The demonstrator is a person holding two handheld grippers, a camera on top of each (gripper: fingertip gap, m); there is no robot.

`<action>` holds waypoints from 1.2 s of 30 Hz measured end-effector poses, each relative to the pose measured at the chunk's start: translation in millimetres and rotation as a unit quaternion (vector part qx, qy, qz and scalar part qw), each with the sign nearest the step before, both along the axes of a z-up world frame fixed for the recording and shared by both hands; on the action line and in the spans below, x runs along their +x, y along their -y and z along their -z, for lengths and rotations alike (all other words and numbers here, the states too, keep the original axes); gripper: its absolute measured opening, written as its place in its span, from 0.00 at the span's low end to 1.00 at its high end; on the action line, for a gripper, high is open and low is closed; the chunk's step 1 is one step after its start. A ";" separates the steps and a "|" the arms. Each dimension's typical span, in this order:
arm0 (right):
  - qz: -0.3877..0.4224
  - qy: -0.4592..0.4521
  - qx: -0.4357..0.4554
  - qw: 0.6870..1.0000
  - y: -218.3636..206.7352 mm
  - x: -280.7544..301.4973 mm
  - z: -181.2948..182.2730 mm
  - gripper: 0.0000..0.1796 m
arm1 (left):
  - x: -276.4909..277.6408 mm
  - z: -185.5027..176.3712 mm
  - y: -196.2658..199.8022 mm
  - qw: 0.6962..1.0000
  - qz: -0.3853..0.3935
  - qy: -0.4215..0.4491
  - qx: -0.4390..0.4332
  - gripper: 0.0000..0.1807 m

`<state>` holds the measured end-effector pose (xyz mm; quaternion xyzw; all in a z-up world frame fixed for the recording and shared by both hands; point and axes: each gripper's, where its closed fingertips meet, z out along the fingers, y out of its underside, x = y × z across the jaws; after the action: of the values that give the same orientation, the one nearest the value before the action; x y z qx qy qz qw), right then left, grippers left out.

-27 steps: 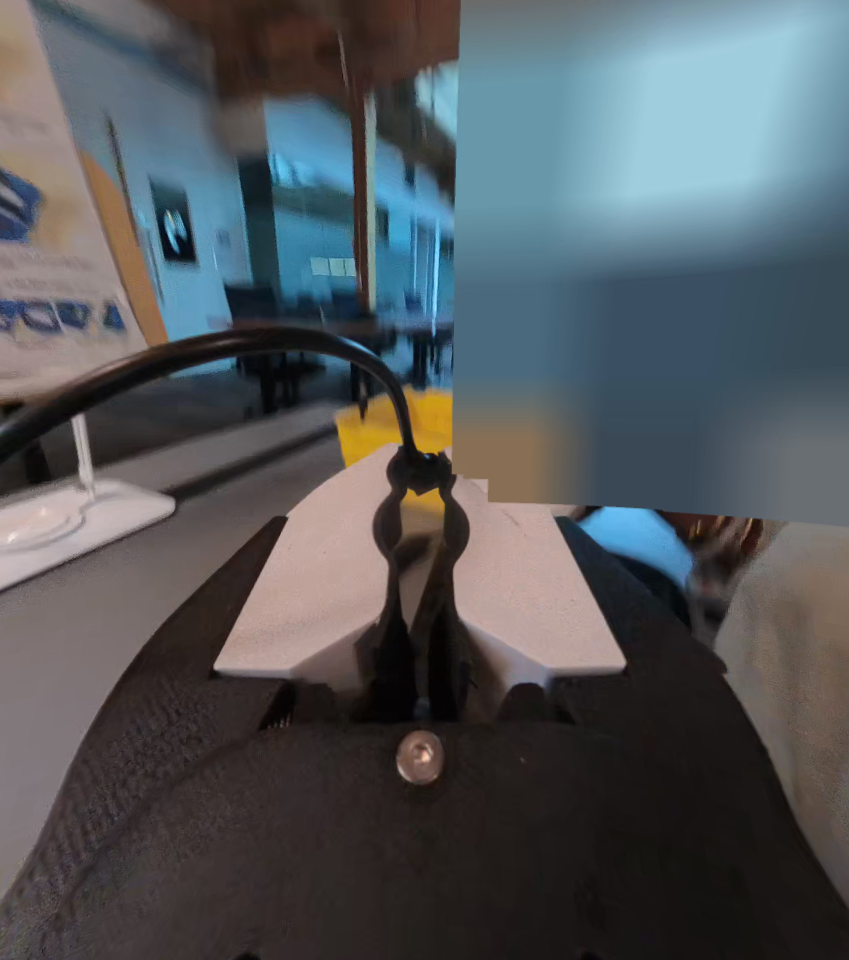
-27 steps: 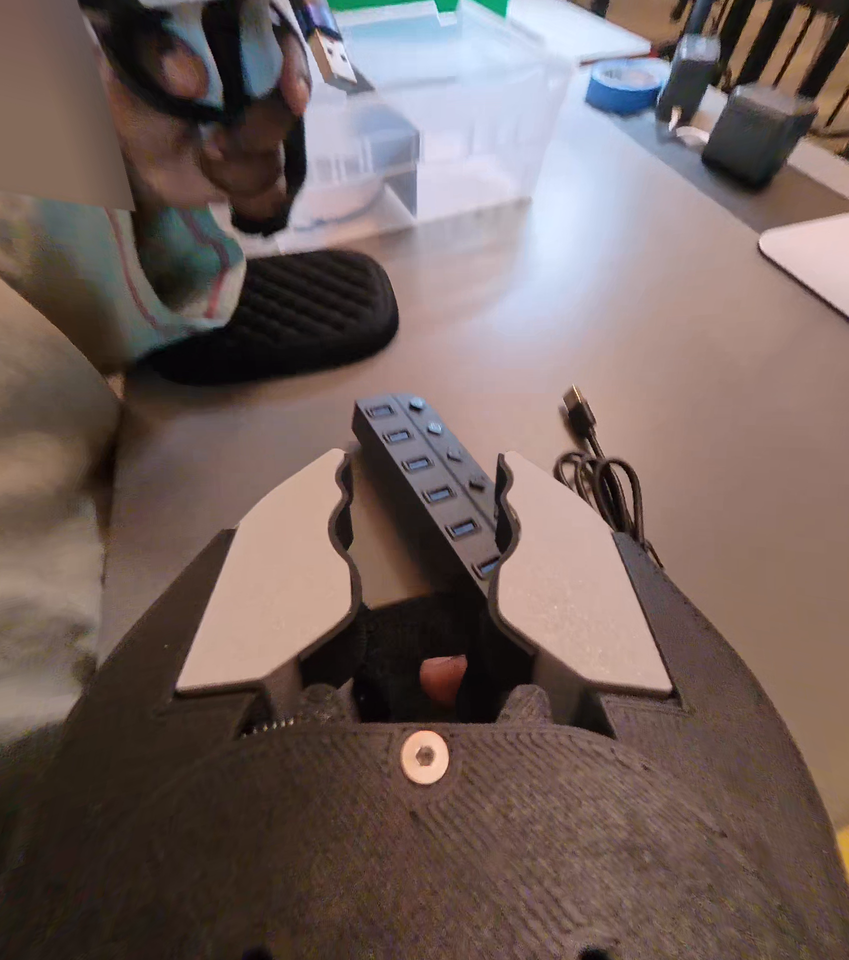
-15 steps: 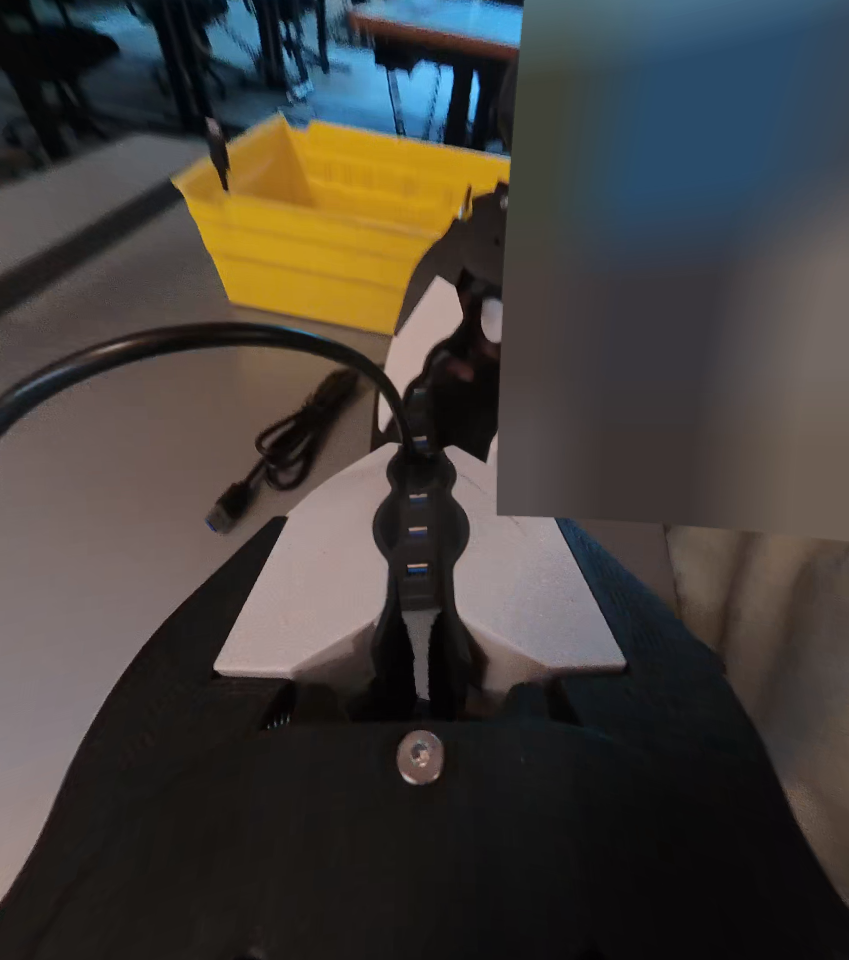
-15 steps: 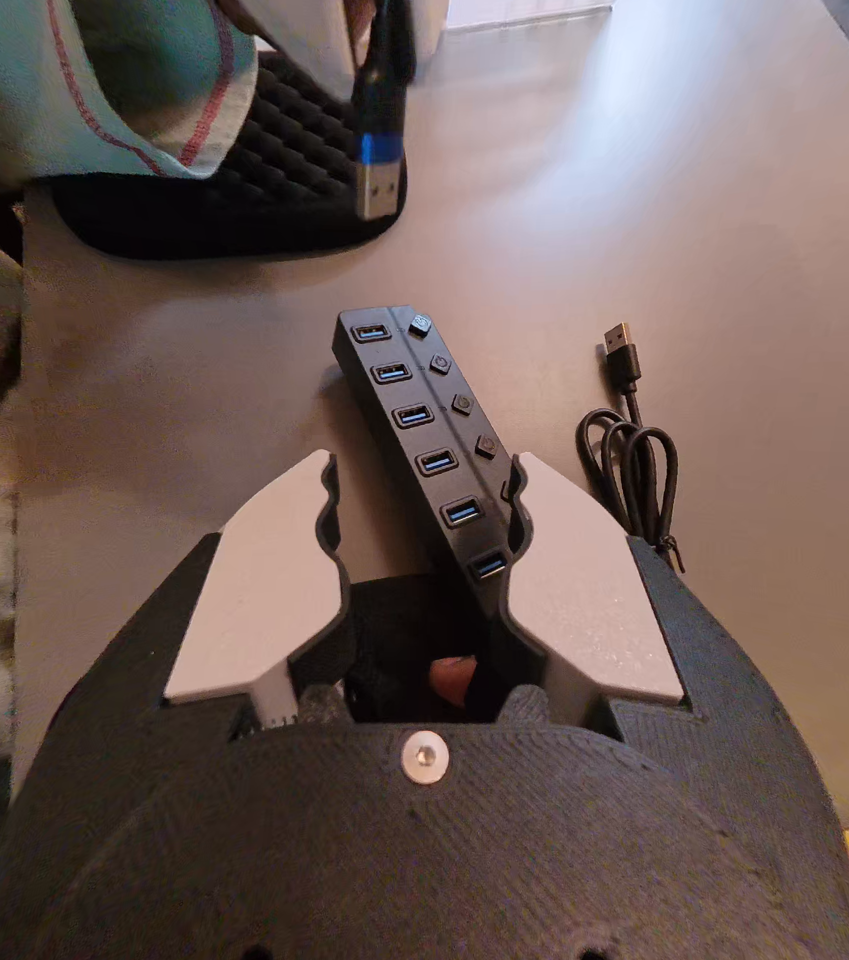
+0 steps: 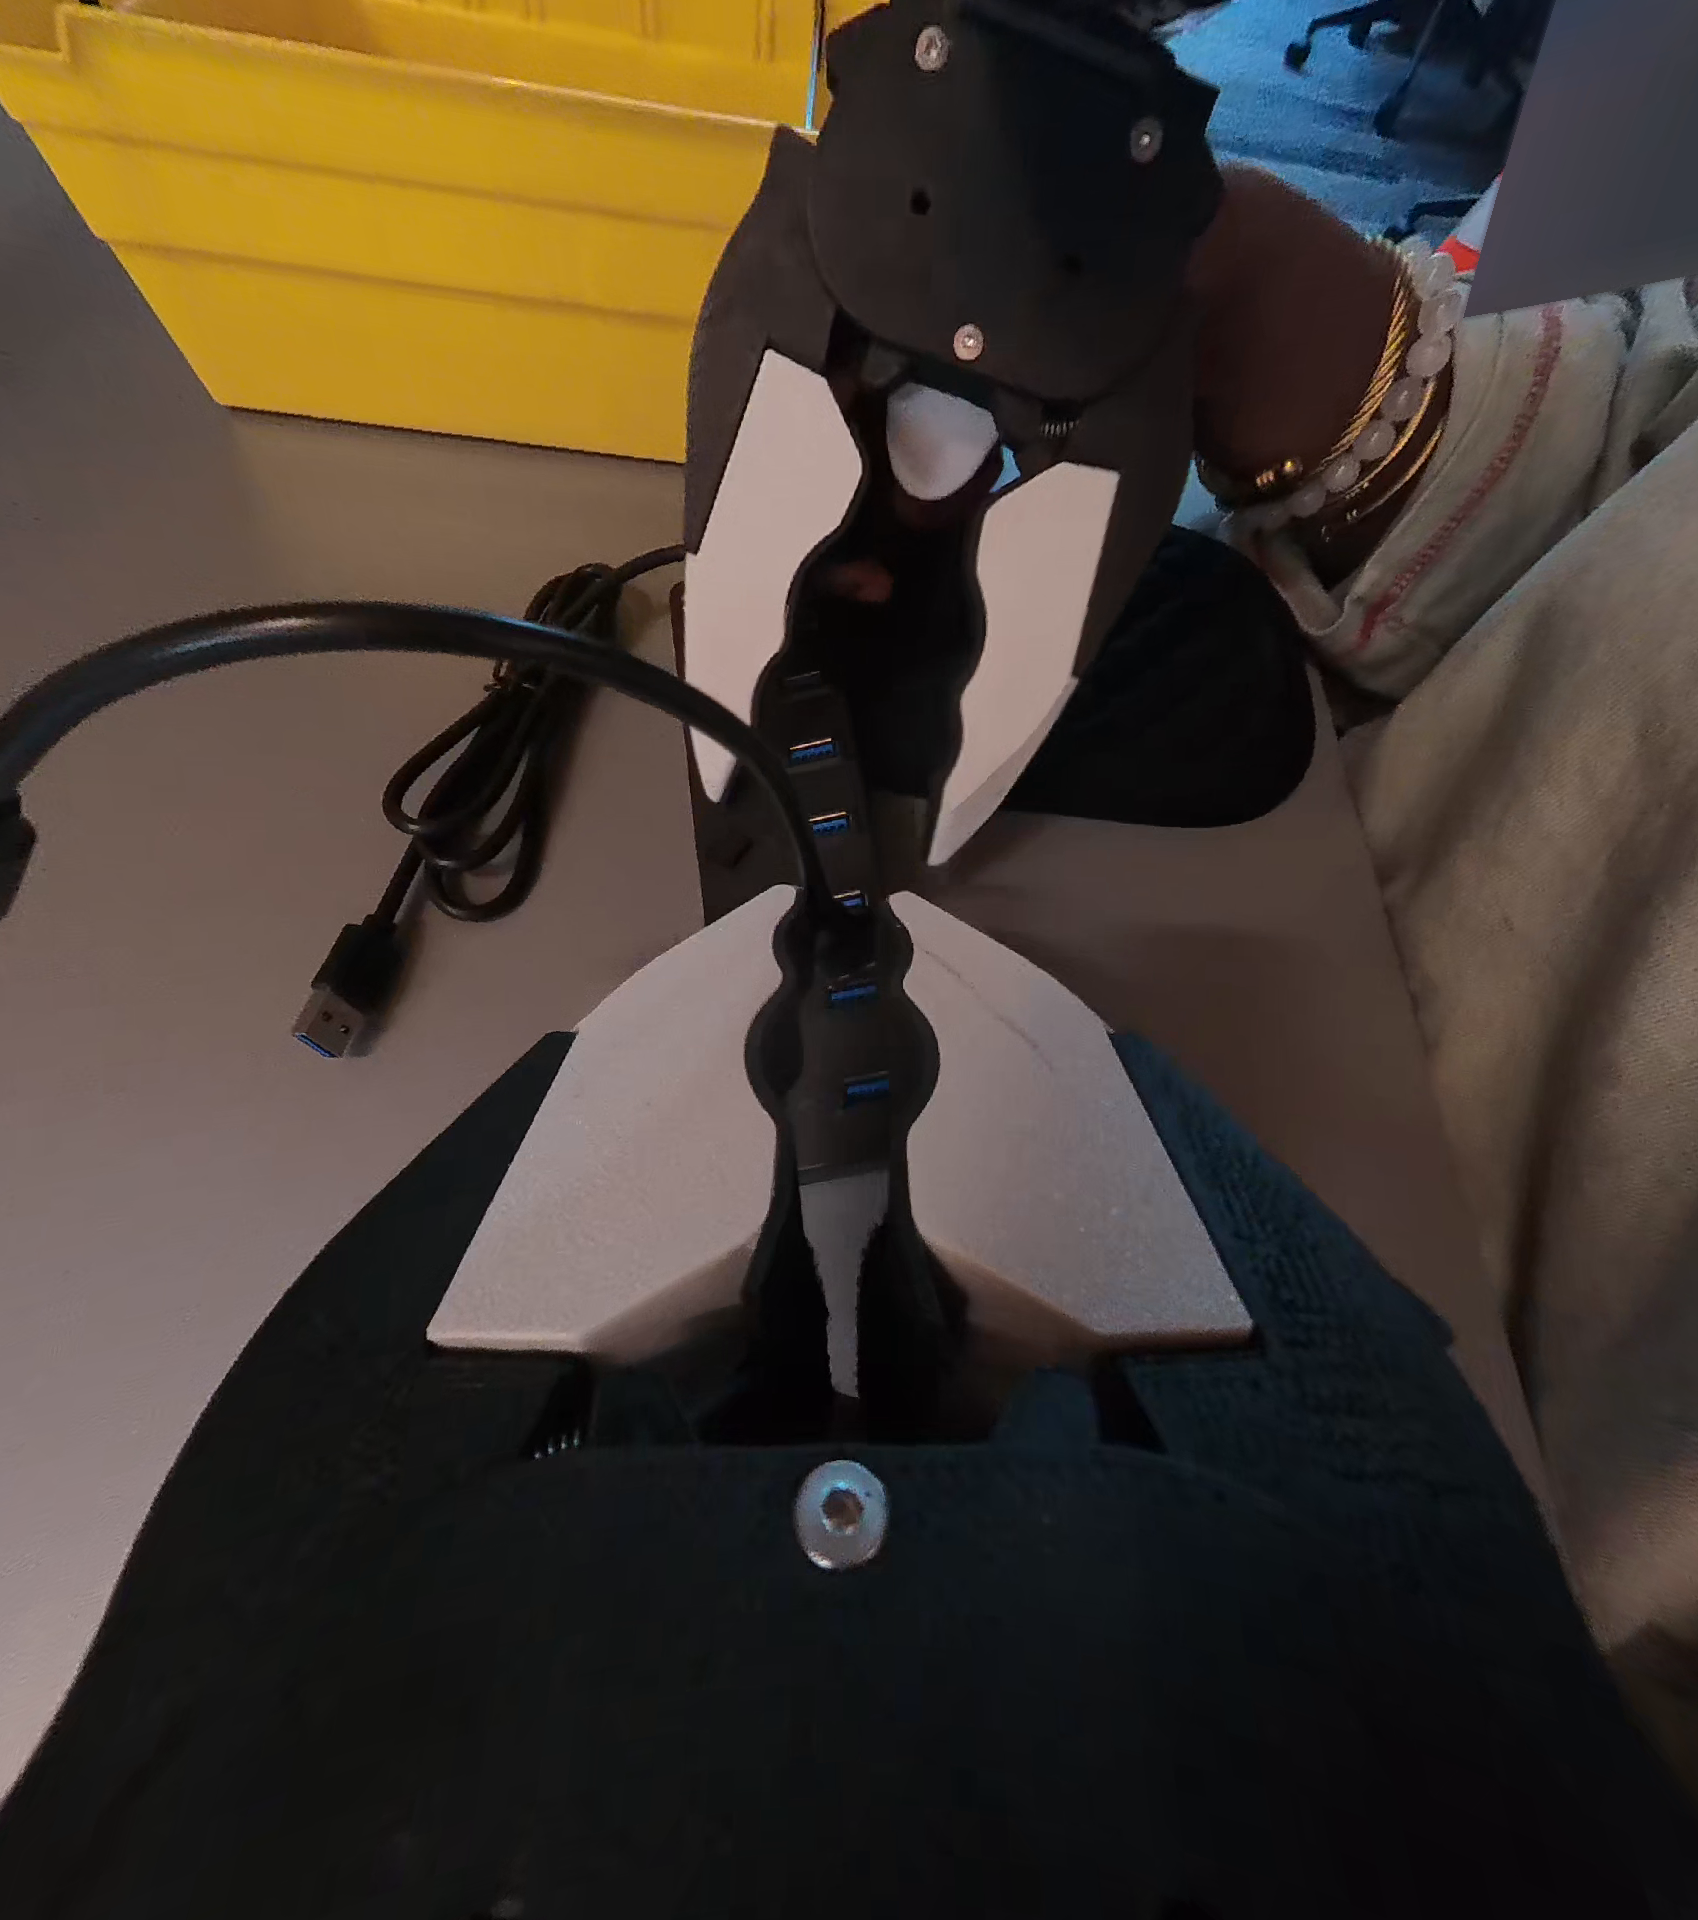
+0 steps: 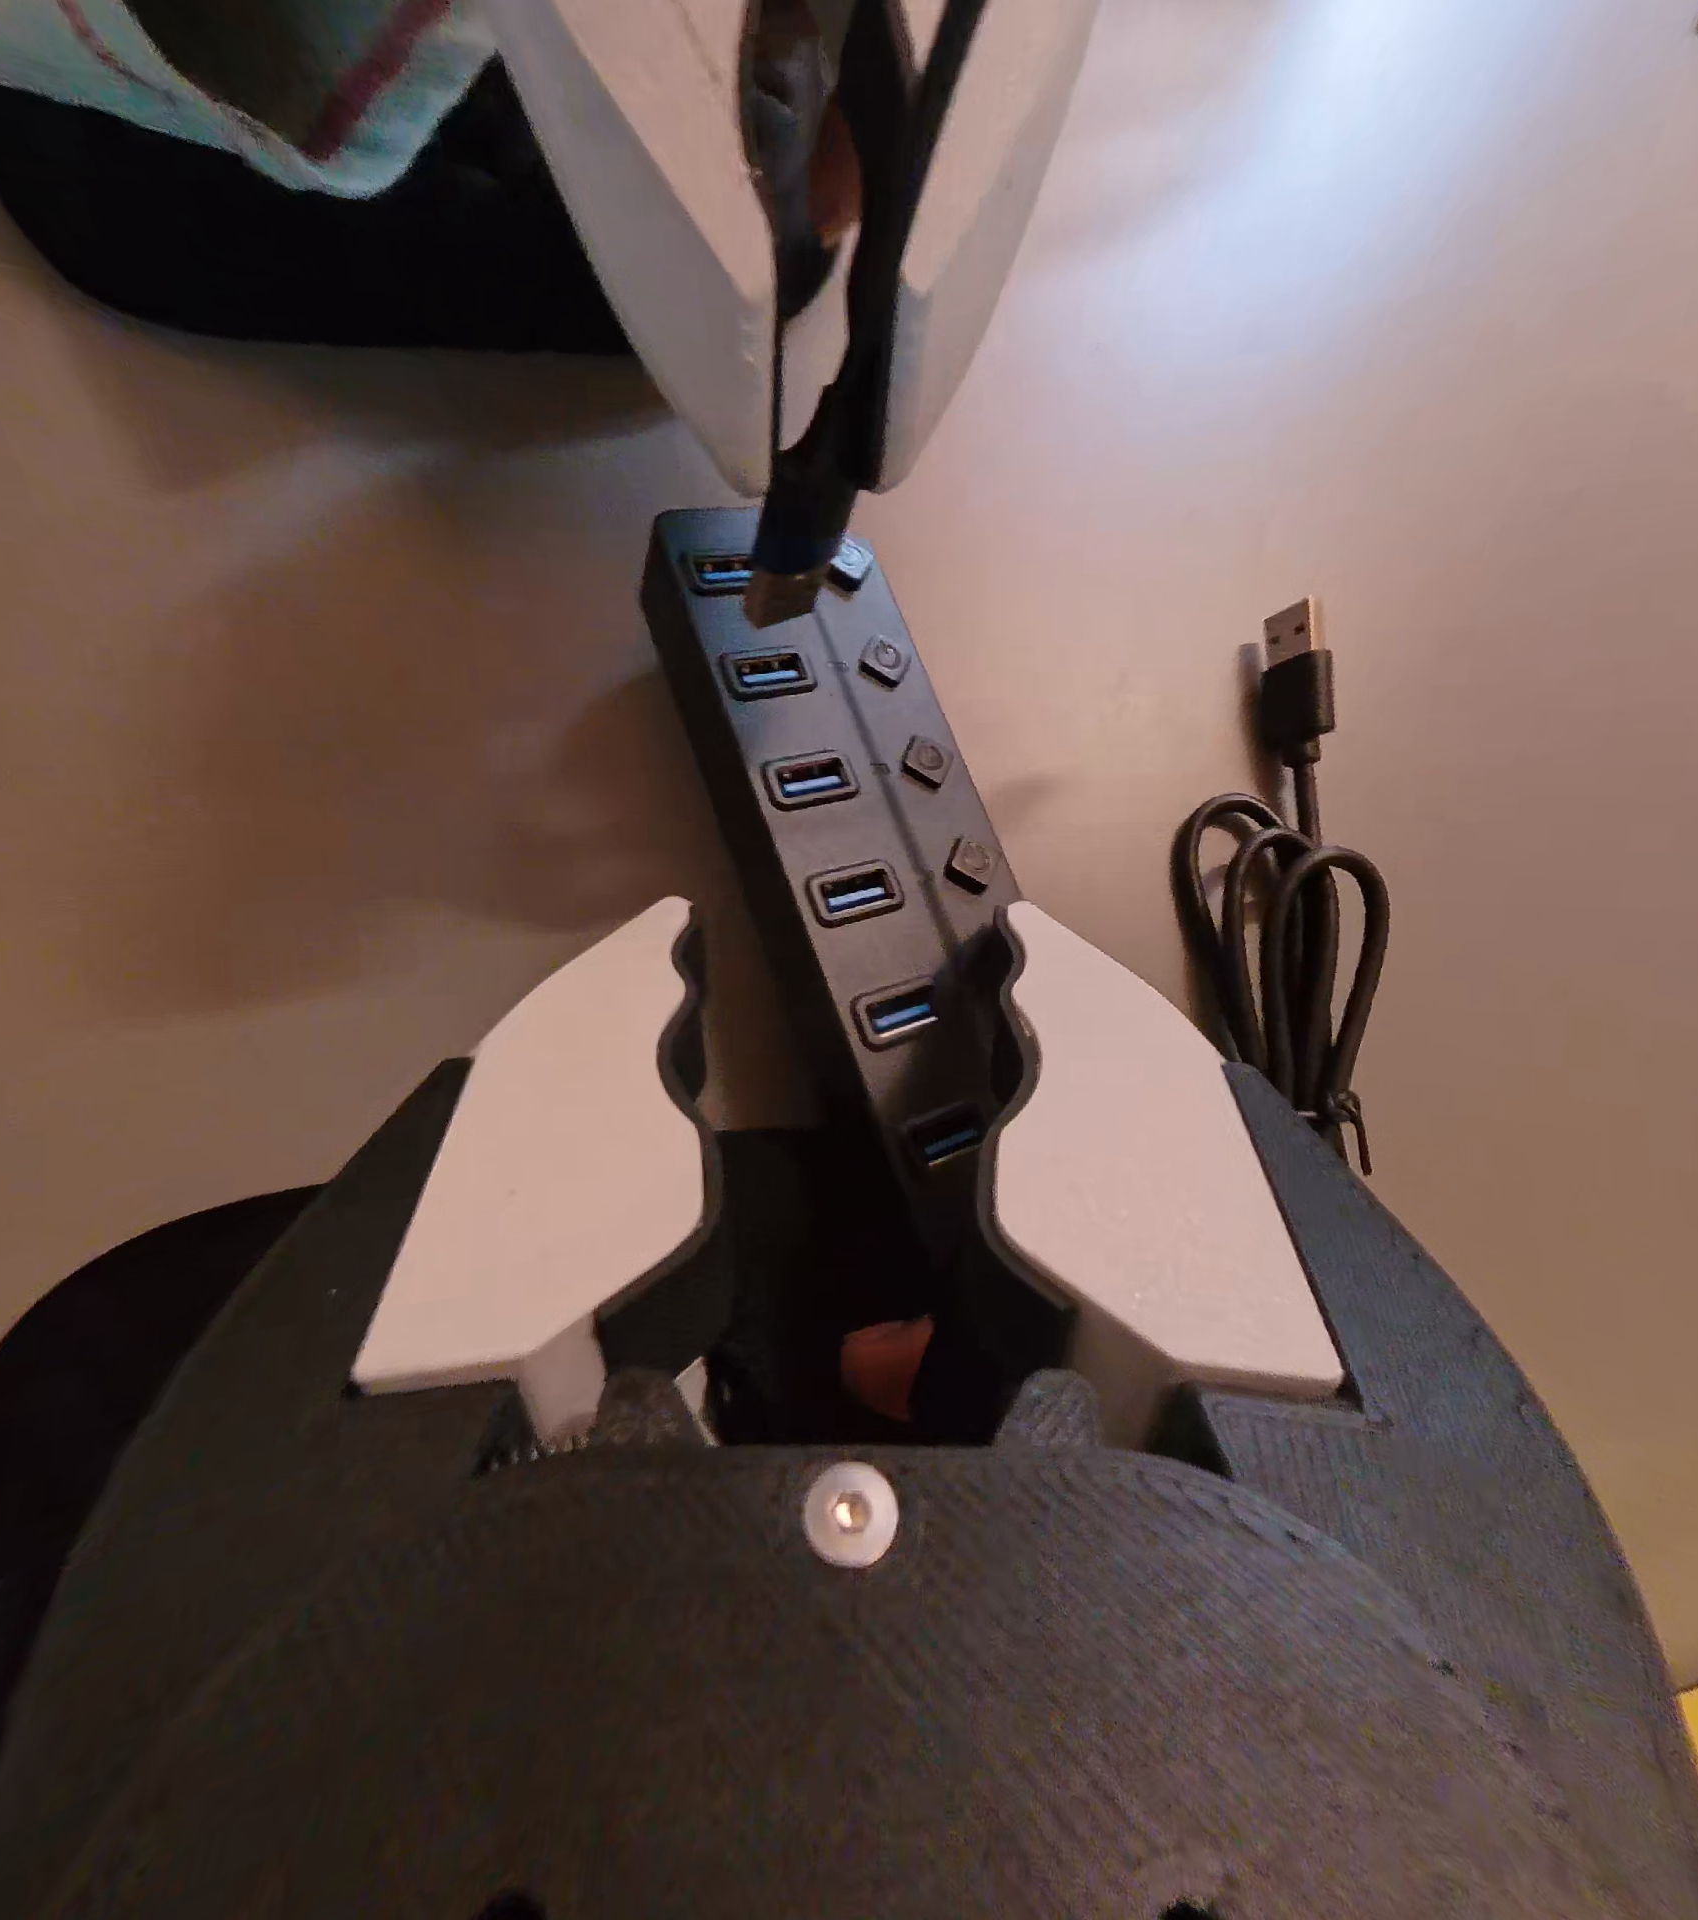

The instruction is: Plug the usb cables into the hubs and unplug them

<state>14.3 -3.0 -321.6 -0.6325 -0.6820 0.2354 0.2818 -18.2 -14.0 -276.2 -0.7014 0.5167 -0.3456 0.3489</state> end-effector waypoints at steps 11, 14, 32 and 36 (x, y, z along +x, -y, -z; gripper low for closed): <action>-0.096 0.195 -0.011 0.976 -9.3 3.2 17.3 0.48 | -6.7 -19.2 12.4 0.996 0.019 0.060 0.055 0.06; -0.146 0.201 0.000 0.969 -6.2 -1.6 29.2 0.32 | -10.2 -23.7 14.3 0.994 0.027 0.077 0.070 0.06; -0.138 0.202 0.048 0.968 10.1 -5.9 -2.0 0.32 | 0.7 -4.9 31.0 0.986 0.096 -0.016 0.136 0.06; -0.127 0.167 0.055 0.976 9.3 -6.5 -5.3 0.32 | 1.5 -6.9 30.5 0.985 0.090 -0.009 0.146 0.06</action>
<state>7.9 -12.2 -316.3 -0.5546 -0.8062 0.1227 0.1657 -16.6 -44.5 -269.3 -0.5967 0.6256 -0.2905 0.4101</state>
